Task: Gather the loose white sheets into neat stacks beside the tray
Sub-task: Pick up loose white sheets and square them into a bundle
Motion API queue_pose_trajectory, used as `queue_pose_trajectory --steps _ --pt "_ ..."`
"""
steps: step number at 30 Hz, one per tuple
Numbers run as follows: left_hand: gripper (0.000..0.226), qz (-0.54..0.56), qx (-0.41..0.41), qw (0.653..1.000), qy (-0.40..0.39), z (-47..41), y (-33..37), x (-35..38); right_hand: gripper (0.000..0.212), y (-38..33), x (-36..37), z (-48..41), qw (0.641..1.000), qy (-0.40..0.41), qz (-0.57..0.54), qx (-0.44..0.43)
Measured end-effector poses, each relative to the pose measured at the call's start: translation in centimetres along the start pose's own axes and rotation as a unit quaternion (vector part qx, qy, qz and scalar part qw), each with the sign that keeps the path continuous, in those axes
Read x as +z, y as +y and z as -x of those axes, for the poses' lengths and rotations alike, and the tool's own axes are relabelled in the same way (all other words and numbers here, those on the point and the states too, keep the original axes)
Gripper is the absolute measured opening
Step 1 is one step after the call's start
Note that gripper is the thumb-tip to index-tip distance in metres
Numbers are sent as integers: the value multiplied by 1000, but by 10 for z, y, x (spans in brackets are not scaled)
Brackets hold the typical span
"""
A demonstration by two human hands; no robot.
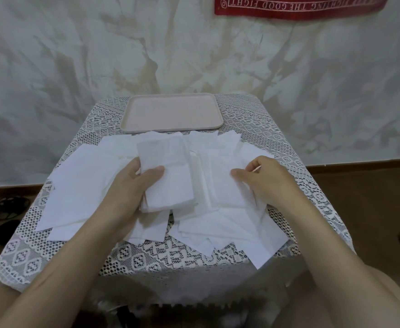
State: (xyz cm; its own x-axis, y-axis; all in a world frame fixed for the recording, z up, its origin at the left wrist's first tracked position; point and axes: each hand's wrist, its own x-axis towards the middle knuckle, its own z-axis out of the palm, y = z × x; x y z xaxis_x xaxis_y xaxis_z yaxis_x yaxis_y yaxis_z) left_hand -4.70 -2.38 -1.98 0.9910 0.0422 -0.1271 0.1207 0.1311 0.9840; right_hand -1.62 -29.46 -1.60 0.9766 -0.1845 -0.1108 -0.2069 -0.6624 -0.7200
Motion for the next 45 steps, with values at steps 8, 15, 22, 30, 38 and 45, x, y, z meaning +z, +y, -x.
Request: queue_pose_trajectory --steps 8,15,22,30,38,45 --pt "29 -4 1 1000 -10 0 0 7 57 5 -1 -11 988 -69 -136 16" --pt "30 -20 18 1000 -9 2 4 10 23 3 -3 -11 991 35 -99 -82" --pt "29 -3 38 999 4 7 1 16 13 -21 -12 20 913 -67 -397 -66" --pt "82 4 37 999 -3 10 -4 21 23 -36 27 42 937 -90 -324 -97" --pt "30 -12 38 999 1 13 -7 20 12 -32 19 41 953 -17 -277 -122" --pt "68 -5 50 998 -27 21 -7 21 15 -41 27 42 952 -41 -263 -148"
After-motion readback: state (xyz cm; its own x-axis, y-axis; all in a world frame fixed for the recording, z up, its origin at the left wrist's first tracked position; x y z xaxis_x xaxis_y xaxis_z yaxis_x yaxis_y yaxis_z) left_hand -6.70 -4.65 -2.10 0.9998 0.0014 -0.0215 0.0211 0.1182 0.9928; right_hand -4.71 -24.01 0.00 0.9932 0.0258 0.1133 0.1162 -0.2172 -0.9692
